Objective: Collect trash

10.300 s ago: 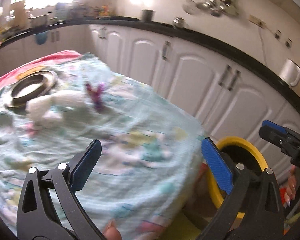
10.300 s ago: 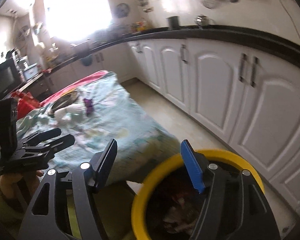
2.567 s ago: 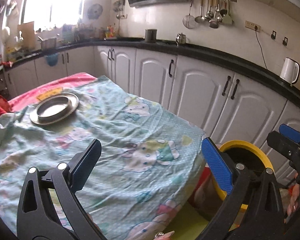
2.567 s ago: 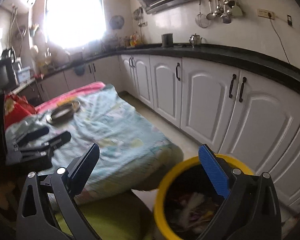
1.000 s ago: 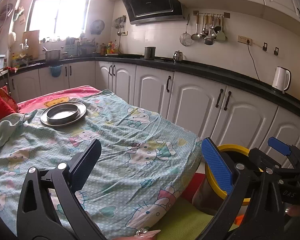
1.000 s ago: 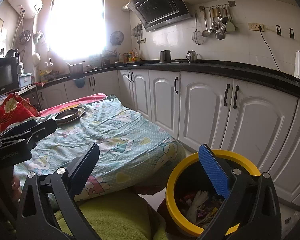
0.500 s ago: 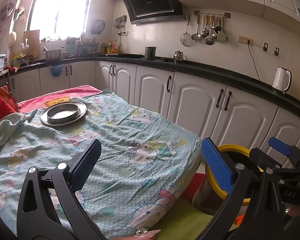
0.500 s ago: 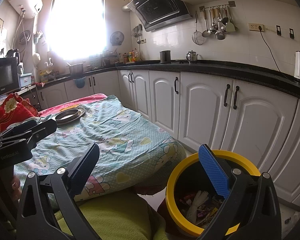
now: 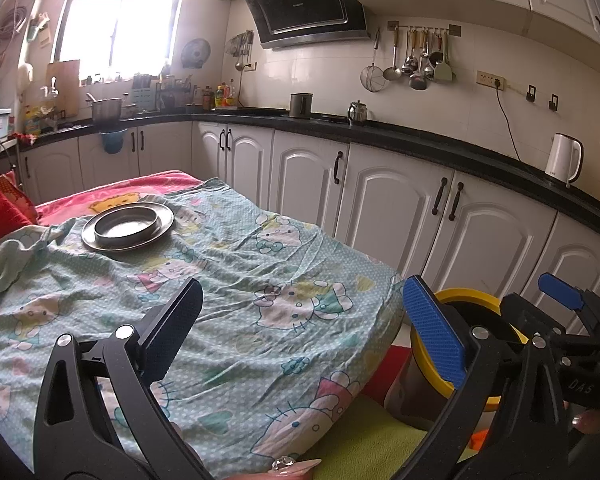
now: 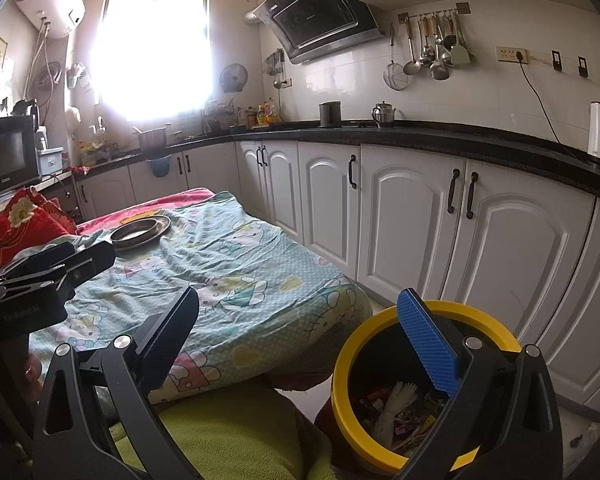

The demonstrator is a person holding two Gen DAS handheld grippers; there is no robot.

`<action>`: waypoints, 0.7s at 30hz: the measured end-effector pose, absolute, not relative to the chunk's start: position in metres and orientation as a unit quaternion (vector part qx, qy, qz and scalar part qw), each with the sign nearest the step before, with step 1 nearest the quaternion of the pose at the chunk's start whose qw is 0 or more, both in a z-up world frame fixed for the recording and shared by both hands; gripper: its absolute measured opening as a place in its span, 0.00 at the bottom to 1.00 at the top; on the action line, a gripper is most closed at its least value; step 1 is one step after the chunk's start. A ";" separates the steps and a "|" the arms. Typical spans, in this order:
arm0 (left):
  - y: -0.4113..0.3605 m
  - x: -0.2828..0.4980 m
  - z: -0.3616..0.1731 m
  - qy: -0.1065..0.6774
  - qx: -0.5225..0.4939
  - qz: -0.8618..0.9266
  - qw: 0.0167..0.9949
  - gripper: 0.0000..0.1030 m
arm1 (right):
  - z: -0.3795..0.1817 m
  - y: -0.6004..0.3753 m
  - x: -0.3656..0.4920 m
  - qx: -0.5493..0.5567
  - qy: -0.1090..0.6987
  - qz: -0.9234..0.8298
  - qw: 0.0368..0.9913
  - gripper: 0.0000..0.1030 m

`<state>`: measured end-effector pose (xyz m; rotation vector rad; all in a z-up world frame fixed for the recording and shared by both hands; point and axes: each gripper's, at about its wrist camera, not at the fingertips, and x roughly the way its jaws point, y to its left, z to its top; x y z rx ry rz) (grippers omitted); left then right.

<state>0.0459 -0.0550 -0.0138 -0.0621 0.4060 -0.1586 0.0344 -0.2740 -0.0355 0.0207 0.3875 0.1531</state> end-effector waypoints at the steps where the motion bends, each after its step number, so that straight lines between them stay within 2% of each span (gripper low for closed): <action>1: -0.055 0.046 -0.014 0.201 -0.031 -0.079 0.976 0.89 | -0.035 -0.273 0.035 0.011 0.192 0.075 0.978 0.94; 21: -0.056 0.049 -0.019 0.213 -0.028 -0.076 0.974 0.89 | -0.034 -0.274 0.035 0.011 0.191 0.075 0.979 0.94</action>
